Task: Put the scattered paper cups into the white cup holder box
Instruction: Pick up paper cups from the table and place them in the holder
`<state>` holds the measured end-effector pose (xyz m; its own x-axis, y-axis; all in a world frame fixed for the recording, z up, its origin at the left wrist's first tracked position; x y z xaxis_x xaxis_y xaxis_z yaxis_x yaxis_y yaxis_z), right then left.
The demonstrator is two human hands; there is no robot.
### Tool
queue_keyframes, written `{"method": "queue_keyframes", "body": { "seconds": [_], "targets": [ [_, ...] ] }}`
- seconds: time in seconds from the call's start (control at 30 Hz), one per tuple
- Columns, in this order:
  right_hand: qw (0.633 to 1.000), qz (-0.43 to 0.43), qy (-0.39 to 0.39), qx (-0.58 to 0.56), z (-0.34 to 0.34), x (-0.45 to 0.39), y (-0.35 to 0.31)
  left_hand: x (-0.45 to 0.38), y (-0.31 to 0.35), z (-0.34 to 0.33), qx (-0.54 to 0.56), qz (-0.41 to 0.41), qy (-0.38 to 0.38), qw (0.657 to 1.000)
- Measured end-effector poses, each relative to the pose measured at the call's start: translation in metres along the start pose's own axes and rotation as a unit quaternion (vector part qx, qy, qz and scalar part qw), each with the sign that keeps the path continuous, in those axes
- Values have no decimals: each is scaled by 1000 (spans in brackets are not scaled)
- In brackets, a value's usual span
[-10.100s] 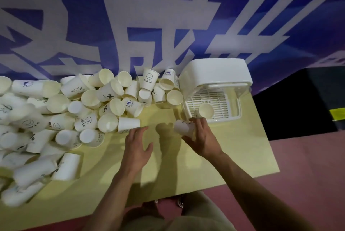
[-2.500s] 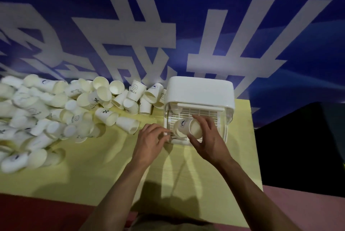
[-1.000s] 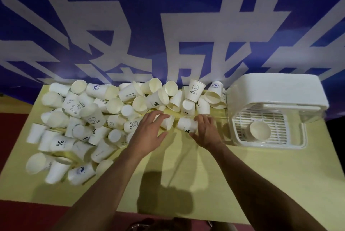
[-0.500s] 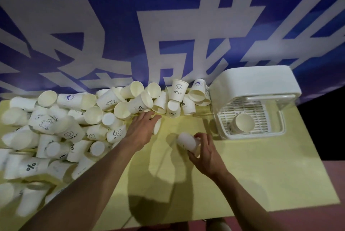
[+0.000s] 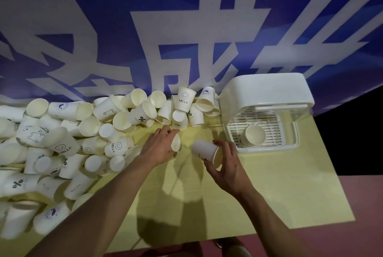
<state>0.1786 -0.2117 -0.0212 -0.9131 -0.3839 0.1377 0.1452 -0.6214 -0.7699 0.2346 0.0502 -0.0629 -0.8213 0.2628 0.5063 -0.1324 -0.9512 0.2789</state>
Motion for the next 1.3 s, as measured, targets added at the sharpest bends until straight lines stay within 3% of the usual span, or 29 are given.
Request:
{"method": "queue_keyframes", "body": {
  "seconds": [0.3,0.7,1.03,1.3],
  "targets": [
    [999,9,44,-31,90,43,17,26,104,25,210,-24,123,970],
    [996,-25,71,-50,193,103,97,-8,266,35,264,-88,199,940],
    [992,-53,75,-86,223,123,139,-45,292,7,197,-21,181,963],
    [994,-34,55,-94,234,113,154,-70,283,-13,206,40,108,972]
  ]
}}
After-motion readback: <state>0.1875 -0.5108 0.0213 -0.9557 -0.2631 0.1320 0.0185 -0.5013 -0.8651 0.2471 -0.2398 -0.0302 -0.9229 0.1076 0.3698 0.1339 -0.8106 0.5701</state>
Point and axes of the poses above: each hand's wrist, its own x-axis away from the middle knuckle, its own z-axis out of the back of the hand, y = z × x, the point moved 1 cm from there along -x, towards the middle knuckle, and after that the axes turned 12 degrees about -y, right-handed, at the moved point
